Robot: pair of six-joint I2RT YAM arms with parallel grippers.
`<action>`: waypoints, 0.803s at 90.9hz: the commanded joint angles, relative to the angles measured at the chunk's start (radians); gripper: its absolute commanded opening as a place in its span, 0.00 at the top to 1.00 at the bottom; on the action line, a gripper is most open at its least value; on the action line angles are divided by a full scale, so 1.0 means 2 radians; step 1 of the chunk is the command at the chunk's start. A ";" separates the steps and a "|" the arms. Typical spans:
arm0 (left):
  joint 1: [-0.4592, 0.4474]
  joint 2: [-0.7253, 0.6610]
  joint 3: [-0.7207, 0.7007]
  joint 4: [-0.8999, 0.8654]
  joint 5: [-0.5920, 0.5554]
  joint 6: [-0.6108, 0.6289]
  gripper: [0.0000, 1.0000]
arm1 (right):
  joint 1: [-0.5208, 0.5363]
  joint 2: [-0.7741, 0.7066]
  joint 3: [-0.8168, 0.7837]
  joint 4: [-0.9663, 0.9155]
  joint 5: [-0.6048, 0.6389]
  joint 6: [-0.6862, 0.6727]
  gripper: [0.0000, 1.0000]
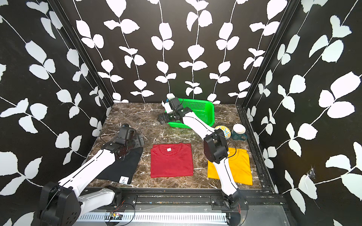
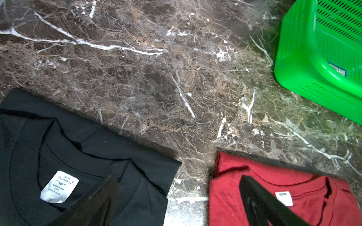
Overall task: Put the folded t-shirts into the basket
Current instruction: Adjust the bin at the center of the board.
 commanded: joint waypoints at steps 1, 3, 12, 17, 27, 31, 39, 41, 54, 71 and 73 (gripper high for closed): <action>0.003 -0.006 -0.010 0.008 -0.012 -0.002 0.01 | 0.000 0.048 0.035 0.001 0.028 0.020 0.01; 0.004 -0.006 -0.011 0.009 -0.013 -0.003 0.01 | 0.000 0.058 0.044 0.000 0.024 0.023 0.01; 0.005 -0.007 -0.009 0.004 -0.015 -0.001 0.01 | -0.001 0.091 0.076 0.000 -0.009 0.030 0.02; 0.006 -0.009 -0.010 0.003 -0.017 0.003 0.02 | 0.000 0.102 0.087 0.006 -0.046 0.033 0.04; 0.007 -0.017 -0.018 0.009 -0.022 0.006 0.01 | 0.002 0.109 0.090 0.008 -0.108 0.020 0.11; 0.008 -0.021 -0.020 0.009 -0.026 0.005 0.01 | 0.004 0.103 0.081 0.006 -0.119 0.007 0.15; 0.009 -0.027 -0.025 0.012 -0.032 0.003 0.02 | 0.007 0.081 0.041 0.013 -0.137 -0.034 0.26; 0.008 -0.028 -0.027 0.014 -0.032 0.003 0.01 | 0.008 0.073 0.030 0.017 -0.143 -0.048 0.29; 0.009 -0.028 -0.026 0.013 -0.030 0.005 0.01 | 0.009 0.026 -0.056 0.032 -0.162 -0.151 0.48; 0.010 -0.022 -0.033 0.029 -0.018 0.003 0.01 | 0.010 -0.024 -0.128 0.009 -0.160 -0.332 0.56; 0.010 -0.019 -0.032 0.029 -0.016 0.003 0.01 | 0.010 -0.031 -0.137 0.007 -0.159 -0.355 0.57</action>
